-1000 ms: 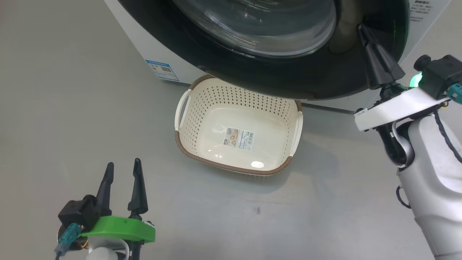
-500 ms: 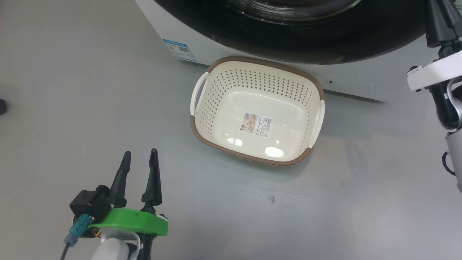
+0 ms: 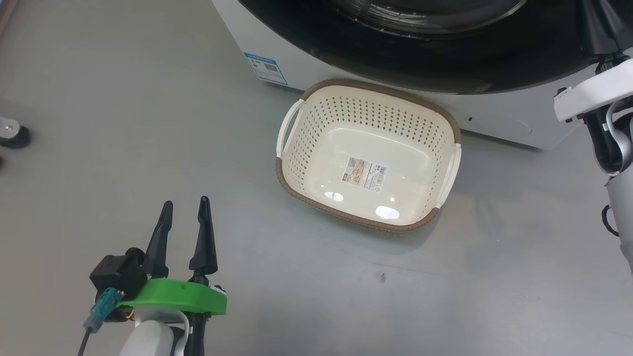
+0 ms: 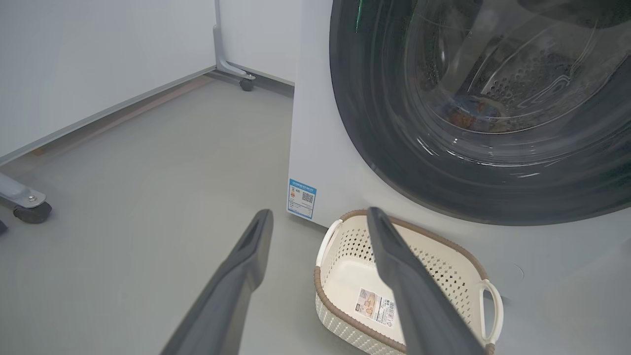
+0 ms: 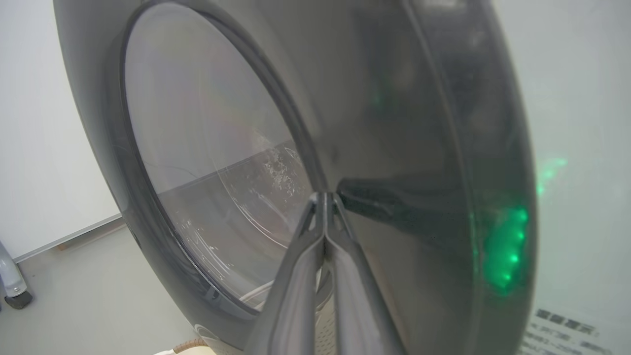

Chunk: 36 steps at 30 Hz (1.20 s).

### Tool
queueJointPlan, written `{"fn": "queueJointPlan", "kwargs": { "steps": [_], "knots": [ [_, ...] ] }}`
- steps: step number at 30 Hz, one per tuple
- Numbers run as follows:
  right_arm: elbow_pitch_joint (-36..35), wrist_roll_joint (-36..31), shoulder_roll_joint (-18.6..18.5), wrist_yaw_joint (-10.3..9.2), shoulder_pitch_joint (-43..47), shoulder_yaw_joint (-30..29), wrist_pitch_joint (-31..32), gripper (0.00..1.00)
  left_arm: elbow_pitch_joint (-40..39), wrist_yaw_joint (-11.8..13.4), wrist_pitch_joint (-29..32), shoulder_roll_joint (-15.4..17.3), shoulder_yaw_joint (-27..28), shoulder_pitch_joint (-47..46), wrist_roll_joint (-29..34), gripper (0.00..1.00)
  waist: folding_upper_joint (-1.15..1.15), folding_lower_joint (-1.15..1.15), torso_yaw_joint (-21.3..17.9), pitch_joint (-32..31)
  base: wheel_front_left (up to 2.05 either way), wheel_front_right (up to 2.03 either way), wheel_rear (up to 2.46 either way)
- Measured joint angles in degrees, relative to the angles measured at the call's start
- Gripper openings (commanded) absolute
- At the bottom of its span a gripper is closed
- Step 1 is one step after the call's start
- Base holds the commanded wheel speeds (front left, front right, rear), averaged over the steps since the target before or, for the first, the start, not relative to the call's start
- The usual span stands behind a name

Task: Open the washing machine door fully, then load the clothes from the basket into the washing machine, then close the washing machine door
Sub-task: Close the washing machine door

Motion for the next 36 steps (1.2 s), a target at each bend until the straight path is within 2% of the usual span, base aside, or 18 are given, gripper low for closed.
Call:
{"fn": "queueJointPlan", "kwargs": {
  "steps": [8,14,15,16,17,19,20,28,36],
  "knots": [
    [0.68,0.54,1.37,-0.55,0.12,0.77,0.00,0.00,1.05,0.00,0.00,0.00,0.82,0.01,0.91,1.00,0.00,0.00,-1.78,-2.85,0.00,0.00,0.00],
    [-0.02,1.62,4.31,-0.89,3.30,1.64,0.00,0.00,2.85,-0.01,0.00,0.00,2.18,0.02,3.49,1.00,0.00,0.00,-3.53,-5.54,0.00,0.00,0.00],
    [-0.33,1.67,4.92,-0.90,4.30,1.85,0.00,0.10,3.09,-0.02,0.00,0.00,2.52,0.02,3.69,1.00,0.00,0.00,-3.86,-6.10,0.00,0.00,0.00],
    [-0.67,1.69,5.49,-0.90,5.21,2.11,0.00,0.32,3.28,-0.03,0.00,-0.02,3.12,0.04,3.63,1.00,0.00,0.00,-4.20,-6.65,0.00,0.00,0.00],
    [-1.20,1.69,6.02,-0.90,6.08,2.44,0.00,0.47,3.45,-0.03,0.00,-0.01,3.82,0.07,3.49,1.00,0.00,0.00,-4.57,-7.22,0.00,0.00,0.00],
    [-2.40,2.11,7.22,-0.90,7.79,2.48,0.00,0.95,4.11,-0.05,0.00,-0.01,4.87,0.12,3.79,1.00,0.00,0.00,-5.41,-8.40,0.00,0.00,0.00],
    [-2.96,2.29,7.68,-0.89,8.71,2.48,0.00,1.00,4.52,-0.05,0.00,0.00,5.33,0.21,3.81,1.00,0.00,0.00,-5.87,-9.01,0.00,0.00,0.00],
    [-6.02,2.48,9.82,-0.90,17.01,4.69,0.00,1.00,7.43,-1.08,0.00,0.38,7.01,3.98,4.07,1.00,0.00,0.00,-10.68,-13.59,0.00,0.00,0.00],
    [-8.53,2.14,9.95,-0.90,23.82,4.79,0.00,1.00,8.23,-2.13,0.00,0.97,7.31,6.43,5.12,1.00,0.00,0.00,-16.47,-17.29,0.00,0.00,0.00]
  ]
}}
